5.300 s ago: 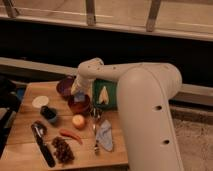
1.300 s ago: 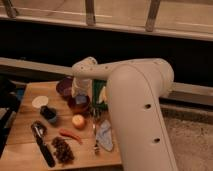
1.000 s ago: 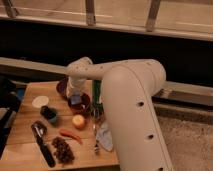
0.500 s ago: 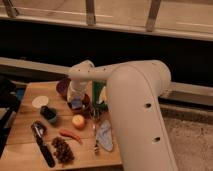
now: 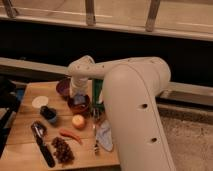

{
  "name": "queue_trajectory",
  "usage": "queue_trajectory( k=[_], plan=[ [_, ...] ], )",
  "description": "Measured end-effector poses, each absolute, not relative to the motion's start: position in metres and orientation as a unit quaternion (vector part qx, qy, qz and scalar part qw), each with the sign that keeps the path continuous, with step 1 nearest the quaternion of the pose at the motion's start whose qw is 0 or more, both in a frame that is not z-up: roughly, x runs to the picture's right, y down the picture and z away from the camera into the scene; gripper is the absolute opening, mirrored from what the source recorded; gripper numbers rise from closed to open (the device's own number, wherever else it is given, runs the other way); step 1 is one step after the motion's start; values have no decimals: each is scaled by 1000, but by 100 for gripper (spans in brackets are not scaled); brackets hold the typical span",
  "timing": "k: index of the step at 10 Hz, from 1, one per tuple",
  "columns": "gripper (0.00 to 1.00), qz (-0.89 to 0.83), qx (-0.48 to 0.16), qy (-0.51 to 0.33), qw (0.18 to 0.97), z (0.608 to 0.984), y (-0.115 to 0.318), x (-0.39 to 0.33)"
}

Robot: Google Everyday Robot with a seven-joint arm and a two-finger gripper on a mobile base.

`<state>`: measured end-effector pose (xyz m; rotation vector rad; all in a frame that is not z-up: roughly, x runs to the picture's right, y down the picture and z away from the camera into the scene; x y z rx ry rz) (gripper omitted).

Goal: Wipe red bowl with sponge

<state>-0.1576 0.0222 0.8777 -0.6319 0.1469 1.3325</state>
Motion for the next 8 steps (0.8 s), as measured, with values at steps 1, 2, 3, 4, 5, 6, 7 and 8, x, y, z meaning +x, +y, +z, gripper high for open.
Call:
queue_trajectory(
  k=[1, 2, 3, 4, 5, 6, 7, 8],
  plan=[
    [10, 600, -292, 65, 742, 880, 22, -168],
    [10, 596, -296, 63, 744, 880, 24, -173],
    [10, 592, -302, 63, 745, 879, 29, -176],
    [10, 586, -309, 65, 746, 877, 37, -176],
    [10, 580, -314, 67, 748, 872, 44, -179],
    [10, 582, -314, 72, 746, 868, 50, -173],
    [10, 591, -306, 78, 742, 865, 50, -156],
    [10, 597, -300, 81, 740, 865, 47, -147]
  ],
)
